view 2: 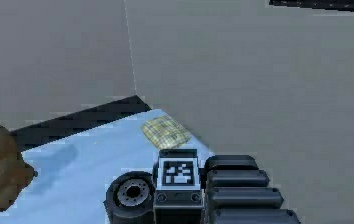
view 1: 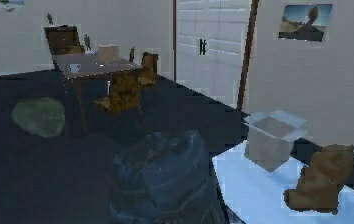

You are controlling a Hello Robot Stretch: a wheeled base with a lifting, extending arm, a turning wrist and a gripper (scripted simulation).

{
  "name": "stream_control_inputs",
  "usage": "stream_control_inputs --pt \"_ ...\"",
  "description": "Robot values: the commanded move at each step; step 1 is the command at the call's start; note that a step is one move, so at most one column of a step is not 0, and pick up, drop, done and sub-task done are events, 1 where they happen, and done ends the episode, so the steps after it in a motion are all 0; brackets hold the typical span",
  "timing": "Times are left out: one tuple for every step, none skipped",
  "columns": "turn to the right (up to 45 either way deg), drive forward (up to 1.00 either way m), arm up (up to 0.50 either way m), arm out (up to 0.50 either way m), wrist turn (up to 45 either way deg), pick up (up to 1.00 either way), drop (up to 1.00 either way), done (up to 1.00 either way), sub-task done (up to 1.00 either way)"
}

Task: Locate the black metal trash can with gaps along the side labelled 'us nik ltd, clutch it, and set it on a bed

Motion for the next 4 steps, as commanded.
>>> stream_control_inputs --pt "45.0 0.0 0.0 0.0 0.0 0.0 0.0 0.0 0.0" --pt "45.0 0.0 0.0 0.0 0.0 0.0 0.0 0.0 0.0" --pt "21.0 0.0 0.0 0.0 0.0 0.0 0.0 0.0 0.0" --pt "-45.0 0.0 0.0 0.0 0.0 0.0 0.0 0.0 0.0"
